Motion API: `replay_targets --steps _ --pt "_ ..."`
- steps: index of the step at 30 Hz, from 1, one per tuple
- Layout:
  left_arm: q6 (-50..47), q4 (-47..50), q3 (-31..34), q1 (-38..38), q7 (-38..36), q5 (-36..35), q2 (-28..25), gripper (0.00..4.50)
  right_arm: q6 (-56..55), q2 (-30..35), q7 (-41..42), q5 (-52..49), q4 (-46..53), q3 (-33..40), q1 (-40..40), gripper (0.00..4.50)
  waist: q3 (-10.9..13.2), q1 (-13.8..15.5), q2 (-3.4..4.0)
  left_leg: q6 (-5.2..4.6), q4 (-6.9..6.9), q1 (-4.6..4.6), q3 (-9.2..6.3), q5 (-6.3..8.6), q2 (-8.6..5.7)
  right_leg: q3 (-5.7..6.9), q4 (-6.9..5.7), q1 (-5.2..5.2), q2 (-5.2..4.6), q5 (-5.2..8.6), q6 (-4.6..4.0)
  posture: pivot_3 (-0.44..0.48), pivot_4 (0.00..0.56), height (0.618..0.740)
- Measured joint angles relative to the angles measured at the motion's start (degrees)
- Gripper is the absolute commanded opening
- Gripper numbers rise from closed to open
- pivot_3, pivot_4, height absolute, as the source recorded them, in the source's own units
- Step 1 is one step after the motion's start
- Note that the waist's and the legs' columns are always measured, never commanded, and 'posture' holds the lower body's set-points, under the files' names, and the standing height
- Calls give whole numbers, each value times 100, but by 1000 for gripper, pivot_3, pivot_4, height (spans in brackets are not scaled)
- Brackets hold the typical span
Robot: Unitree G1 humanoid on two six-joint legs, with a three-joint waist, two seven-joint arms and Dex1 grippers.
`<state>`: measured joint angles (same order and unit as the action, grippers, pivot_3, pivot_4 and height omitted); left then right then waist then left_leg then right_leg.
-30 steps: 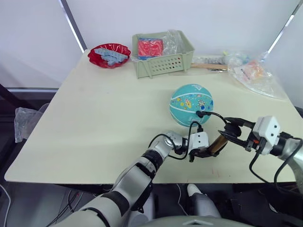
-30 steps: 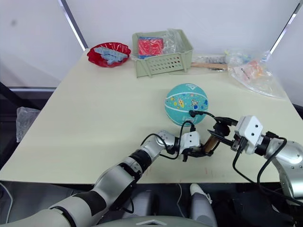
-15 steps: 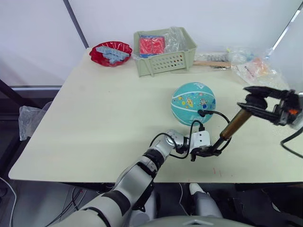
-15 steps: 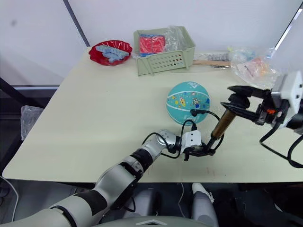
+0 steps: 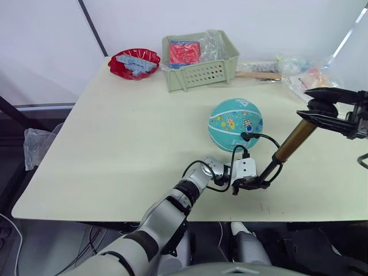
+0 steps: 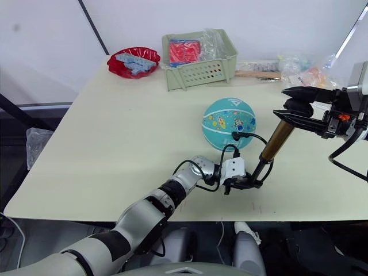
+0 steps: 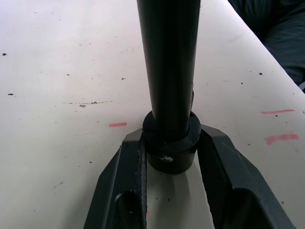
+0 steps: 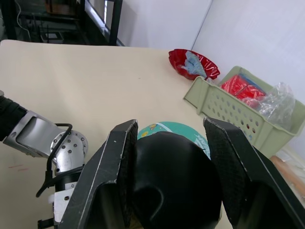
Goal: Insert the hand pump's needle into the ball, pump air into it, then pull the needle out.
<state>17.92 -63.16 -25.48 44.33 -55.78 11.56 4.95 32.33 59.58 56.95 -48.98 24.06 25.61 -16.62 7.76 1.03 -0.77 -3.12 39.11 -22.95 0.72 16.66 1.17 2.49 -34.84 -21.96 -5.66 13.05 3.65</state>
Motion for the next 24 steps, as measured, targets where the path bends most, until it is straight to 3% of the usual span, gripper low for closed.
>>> replay_targets --steps 6,8,13,24 --pt "-3 -1 -4 -33 46 14 -21 1025 -338 -339 -42 149 494 95 417 1706 -15 -2 -25 0 1 13 -5 0 6 1 -1 11 16 0 0 0 150 738" --pt "-5 -21 -6 -85 87 30 -51 1025 -811 -742 -49 532 644 9 957 1706 -59 -8 -84 1 0 24 -17 0 14 8 0 19 20 2 -3 0 150 738" --pt "-8 -42 -10 -110 117 63 -72 1025 -1494 -1064 -35 1116 640 -289 1528 1706 -96 -24 -104 1 1 39 -15 0 14 -2 -1 25 8 1 -2 0 150 738" --pt "-17 -53 -18 -127 163 127 -77 1025 -3272 -1755 42 2454 -420 -1466 2009 1706 -162 -21 -158 2 -3 47 -29 1 15 0 -1 30 16 3 -7 0 150 738"
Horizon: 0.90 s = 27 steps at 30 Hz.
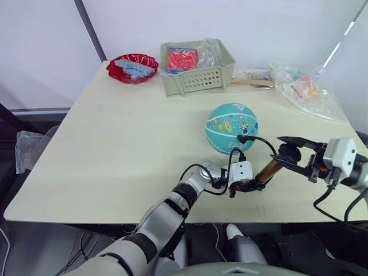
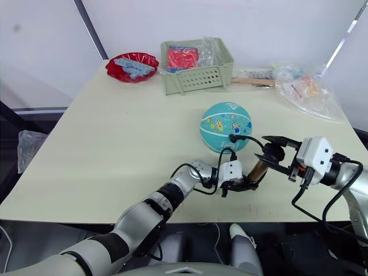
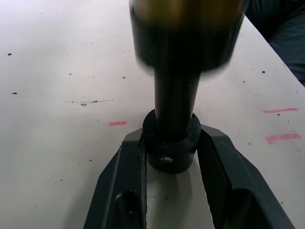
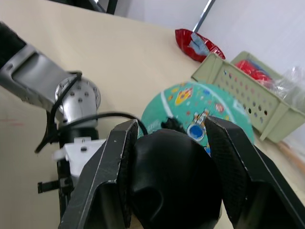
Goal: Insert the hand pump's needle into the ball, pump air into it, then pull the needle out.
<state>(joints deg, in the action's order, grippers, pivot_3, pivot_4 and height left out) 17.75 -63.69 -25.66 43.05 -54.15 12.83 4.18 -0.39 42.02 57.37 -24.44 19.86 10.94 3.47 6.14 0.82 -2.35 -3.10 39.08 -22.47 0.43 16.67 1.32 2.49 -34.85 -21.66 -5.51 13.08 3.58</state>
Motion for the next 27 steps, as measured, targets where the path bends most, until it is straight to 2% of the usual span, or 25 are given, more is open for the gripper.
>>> replay_targets --steps 6,14,21,27 --pt "-4 -1 0 -9 0 0 4 1025 -461 -337 -46 398 -621 -365 -5 1706 -14 3 2 0 -2 0 -3 0 1 3 0 0 -2 1 -2 0 150 738" --pt "-16 -8 0 -8 5 0 4 1025 -522 -348 -48 414 -680 -396 -62 1706 -19 1 2 1 -5 1 -6 1 2 0 0 0 -7 1 -4 0 150 738" --pt "-11 2 13 67 -94 -14 106 1025 313 284 -15 -192 -207 7 -214 1706 59 39 110 0 -5 -29 -4 0 -11 12 4 -14 -24 1 -3 0 150 738" --pt "-8 7 24 85 -90 -15 120 1025 1035 798 89 -953 189 654 -474 1706 90 69 120 -1 0 -33 -2 0 -18 15 4 -13 0 0 0 0 150 738"
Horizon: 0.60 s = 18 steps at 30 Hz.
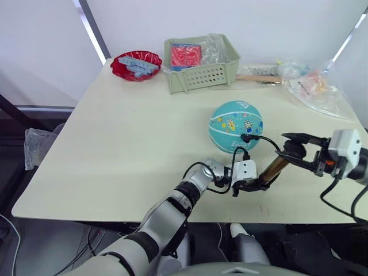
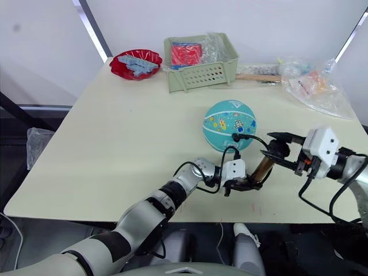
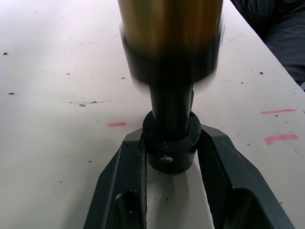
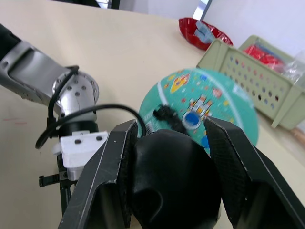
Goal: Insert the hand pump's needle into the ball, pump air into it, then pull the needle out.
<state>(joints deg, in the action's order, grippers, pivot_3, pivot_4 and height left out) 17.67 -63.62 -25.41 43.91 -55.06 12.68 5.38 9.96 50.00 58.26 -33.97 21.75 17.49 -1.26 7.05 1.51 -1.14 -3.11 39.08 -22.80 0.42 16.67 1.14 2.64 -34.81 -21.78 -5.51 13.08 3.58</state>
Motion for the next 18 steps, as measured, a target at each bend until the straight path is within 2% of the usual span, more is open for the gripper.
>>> replay_targets --steps 8,12,18 --pt "0 0 14 6 11 0 -10 1025 719 489 36 -791 104 575 -594 1706 15 -9 2 0 5 2 -1 0 2 -3 -1 1 1 0 1 0 150 738" --pt "0 0 24 32 2 -2 -22 1025 1193 858 36 -1182 94 714 -1176 1706 33 -28 7 -1 10 2 0 -1 3 -5 -2 0 -20 -2 3 0 150 738" --pt "3 0 25 46 -13 -7 -21 1025 1479 891 32 -1214 81 716 -1322 1706 44 -38 11 -1 10 -3 3 -1 -2 -8 -2 -1 -29 -2 4 0 150 738"
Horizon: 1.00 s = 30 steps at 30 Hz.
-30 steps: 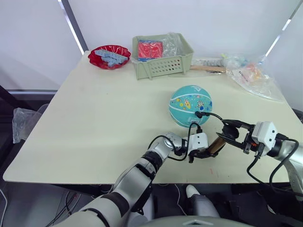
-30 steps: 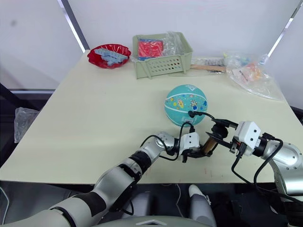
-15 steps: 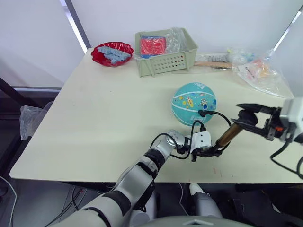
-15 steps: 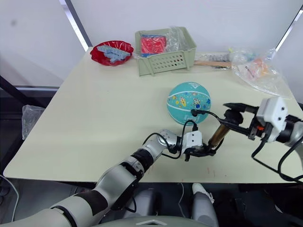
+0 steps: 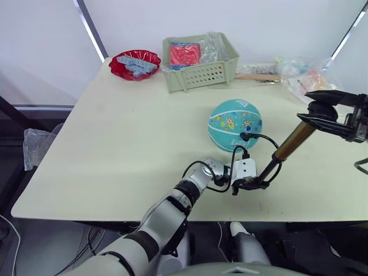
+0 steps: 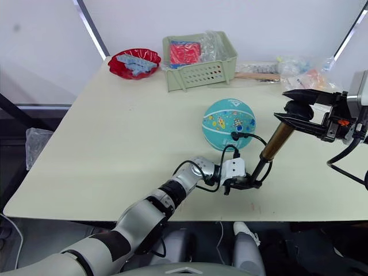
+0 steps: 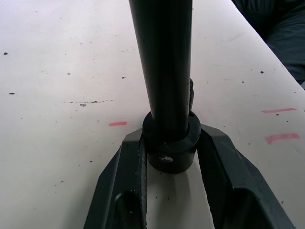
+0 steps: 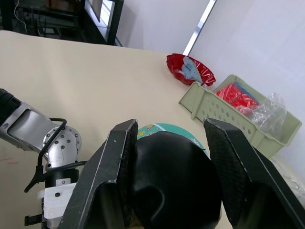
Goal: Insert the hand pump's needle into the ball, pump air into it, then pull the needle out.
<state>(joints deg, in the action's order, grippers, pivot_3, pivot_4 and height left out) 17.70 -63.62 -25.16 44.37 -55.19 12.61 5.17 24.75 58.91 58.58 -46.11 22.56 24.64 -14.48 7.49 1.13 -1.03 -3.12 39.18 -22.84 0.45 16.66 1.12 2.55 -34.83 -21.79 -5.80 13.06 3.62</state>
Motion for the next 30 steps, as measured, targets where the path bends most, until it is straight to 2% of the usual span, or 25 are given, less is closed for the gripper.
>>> replay_targets --steps 6,12,18,30 --pt "0 0 -3 -8 3 0 2 1025 49 -57 4 40 92 193 208 1706 1 0 -3 0 0 2 -3 0 1 3 0 2 1 0 0 0 150 738" --pt "0 -3 -8 -60 56 3 -15 1025 -362 -509 -23 325 239 181 753 1706 -28 -10 -42 0 0 12 -6 0 3 4 0 6 2 0 0 0 150 738" --pt "-2 -15 -14 -106 73 14 -55 1025 -1153 -1203 -57 1029 123 -444 1260 1706 -79 -20 -90 1 -3 16 -12 0 10 7 0 8 12 2 -2 0 150 738" --pt "-9 -36 -19 -128 113 22 -62 1025 -2754 -1976 -67 2308 -852 -1537 1661 1705 -128 -26 -118 2 -4 28 -15 1 13 6 -2 15 18 2 -4 0 150 738"
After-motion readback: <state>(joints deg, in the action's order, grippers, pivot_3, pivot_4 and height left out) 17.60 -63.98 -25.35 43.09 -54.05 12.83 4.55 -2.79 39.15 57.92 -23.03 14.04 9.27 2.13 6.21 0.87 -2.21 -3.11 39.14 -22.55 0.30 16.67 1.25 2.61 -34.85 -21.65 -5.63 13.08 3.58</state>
